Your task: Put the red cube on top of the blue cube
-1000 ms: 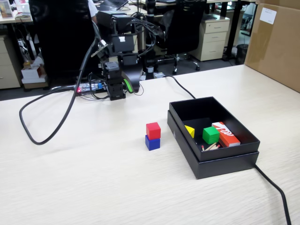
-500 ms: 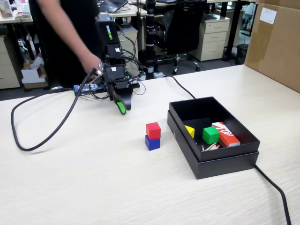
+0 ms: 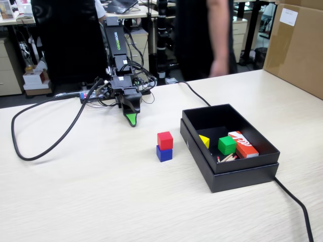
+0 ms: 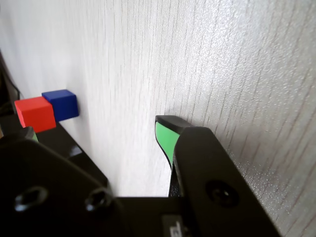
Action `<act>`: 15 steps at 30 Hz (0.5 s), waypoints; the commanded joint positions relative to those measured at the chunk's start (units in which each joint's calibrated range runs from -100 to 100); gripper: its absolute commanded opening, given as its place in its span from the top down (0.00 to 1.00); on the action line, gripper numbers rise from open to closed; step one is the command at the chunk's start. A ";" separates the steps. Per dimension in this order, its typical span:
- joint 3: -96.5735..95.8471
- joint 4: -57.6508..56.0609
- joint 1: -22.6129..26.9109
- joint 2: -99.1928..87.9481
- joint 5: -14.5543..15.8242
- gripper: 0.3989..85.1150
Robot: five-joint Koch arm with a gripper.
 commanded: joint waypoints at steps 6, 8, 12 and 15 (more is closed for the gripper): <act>-1.30 -1.17 -0.24 0.34 0.05 0.43; -1.21 -1.17 -0.24 0.34 0.05 0.43; -1.21 -1.17 -0.24 0.34 0.05 0.43; -1.21 -1.17 -0.24 0.34 0.05 0.43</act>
